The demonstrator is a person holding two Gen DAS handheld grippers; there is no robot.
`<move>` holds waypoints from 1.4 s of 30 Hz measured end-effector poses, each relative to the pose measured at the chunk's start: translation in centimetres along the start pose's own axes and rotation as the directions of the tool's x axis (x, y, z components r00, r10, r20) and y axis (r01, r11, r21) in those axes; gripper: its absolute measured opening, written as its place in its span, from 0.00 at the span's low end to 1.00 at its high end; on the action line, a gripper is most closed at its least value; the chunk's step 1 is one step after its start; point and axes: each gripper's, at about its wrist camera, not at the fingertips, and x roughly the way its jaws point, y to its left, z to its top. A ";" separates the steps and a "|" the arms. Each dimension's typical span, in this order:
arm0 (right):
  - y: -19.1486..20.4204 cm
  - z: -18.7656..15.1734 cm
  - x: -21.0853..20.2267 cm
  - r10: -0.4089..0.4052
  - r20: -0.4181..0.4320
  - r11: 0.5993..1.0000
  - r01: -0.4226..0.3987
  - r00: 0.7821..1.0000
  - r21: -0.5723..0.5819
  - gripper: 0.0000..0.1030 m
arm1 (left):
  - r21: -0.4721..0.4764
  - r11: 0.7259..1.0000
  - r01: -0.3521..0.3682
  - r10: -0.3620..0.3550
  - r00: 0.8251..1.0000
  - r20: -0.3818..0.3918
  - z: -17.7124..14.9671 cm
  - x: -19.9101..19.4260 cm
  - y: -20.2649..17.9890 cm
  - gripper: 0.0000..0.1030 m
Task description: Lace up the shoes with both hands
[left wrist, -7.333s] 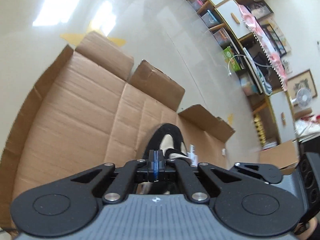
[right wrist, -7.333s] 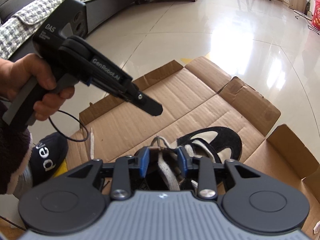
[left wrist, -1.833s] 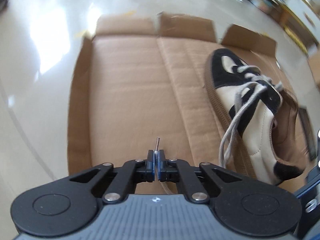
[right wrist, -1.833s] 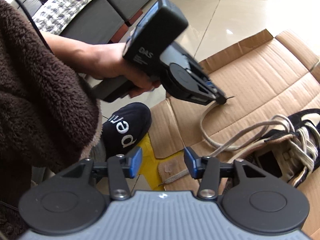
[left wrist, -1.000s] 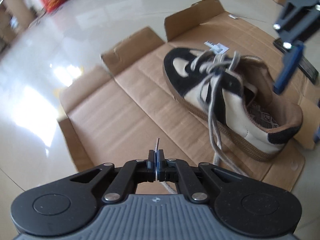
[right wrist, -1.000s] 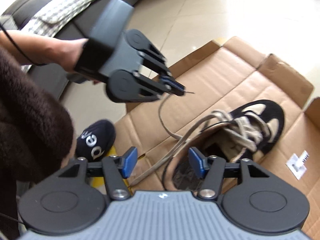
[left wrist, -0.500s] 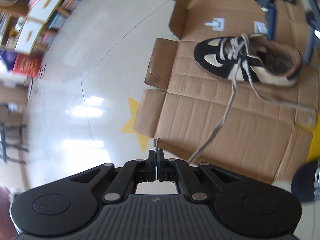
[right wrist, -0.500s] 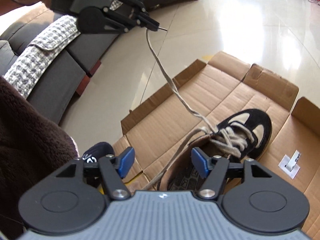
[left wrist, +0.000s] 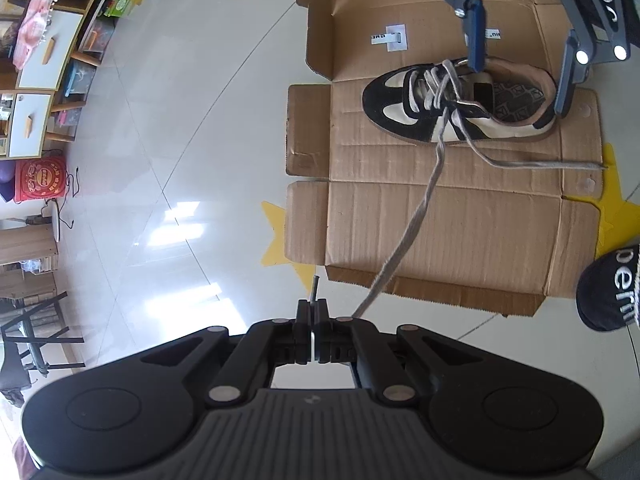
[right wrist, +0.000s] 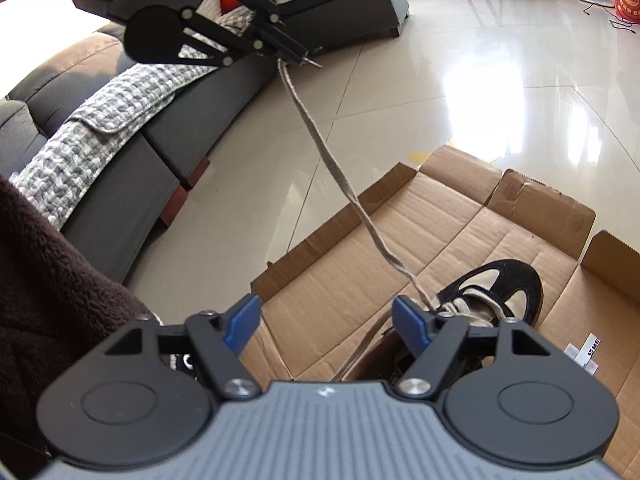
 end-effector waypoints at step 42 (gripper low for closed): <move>-2.1 -1.7 -0.4 -0.190 0.007 0.981 0.190 0.982 0.047 1.00 | 0.068 0.994 0.087 -0.097 0.982 0.162 8.4 -1.0 -0.8 0.00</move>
